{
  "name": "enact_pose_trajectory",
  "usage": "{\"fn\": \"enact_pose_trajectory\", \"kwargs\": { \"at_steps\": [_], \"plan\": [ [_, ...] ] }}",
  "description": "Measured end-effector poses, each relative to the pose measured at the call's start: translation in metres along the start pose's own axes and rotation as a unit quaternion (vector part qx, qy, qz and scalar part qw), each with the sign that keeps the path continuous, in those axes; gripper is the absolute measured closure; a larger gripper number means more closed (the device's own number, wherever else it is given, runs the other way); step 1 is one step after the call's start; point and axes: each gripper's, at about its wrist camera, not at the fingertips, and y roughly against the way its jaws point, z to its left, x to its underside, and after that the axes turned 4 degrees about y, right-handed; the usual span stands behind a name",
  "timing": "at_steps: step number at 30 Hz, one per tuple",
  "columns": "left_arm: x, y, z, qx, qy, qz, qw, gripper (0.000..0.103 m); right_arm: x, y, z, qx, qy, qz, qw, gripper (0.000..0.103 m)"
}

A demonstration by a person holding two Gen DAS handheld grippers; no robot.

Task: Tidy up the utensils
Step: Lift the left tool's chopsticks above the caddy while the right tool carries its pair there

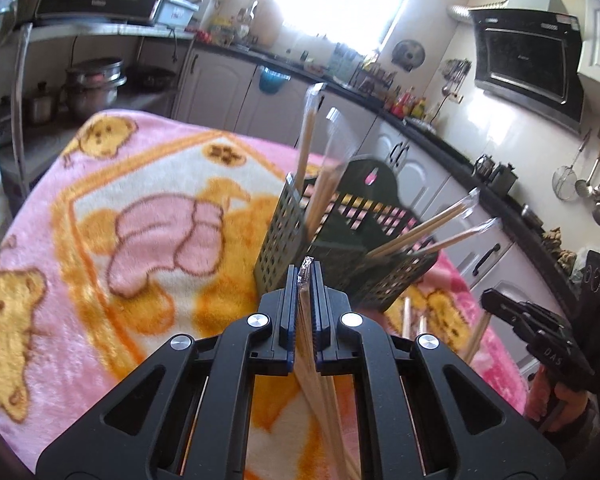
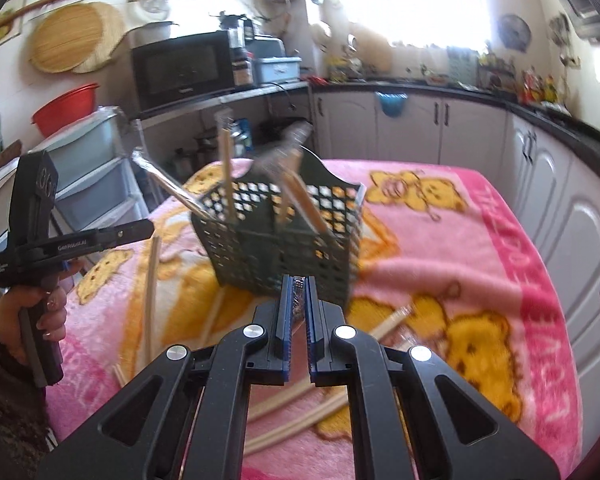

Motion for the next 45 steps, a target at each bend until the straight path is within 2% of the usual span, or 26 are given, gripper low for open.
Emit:
{"fn": "enact_pose_trajectory", "kwargs": {
  "at_steps": [8,18,31,45],
  "plan": [
    [-0.012,0.026,-0.016,0.018,-0.018,-0.029,0.9992,0.1,-0.021,0.01,0.029,-0.03,0.037,-0.031,0.998,0.098],
    [-0.022,0.045,-0.032,0.038,-0.029,-0.051,0.9976,0.1,-0.044,0.021,0.045,-0.042,0.061,-0.069,0.995,0.098],
    [-0.043,0.052,-0.059,0.068,-0.05,-0.077,0.9934,0.1,-0.078,0.038,0.048,-0.035,0.072,-0.119,0.99,0.098],
    [-0.082,0.06,-0.101,0.091,-0.101,-0.117,0.9838,0.1,-0.126,0.067,0.03,-0.006,0.072,-0.194,0.978,0.098]
  ]
}}
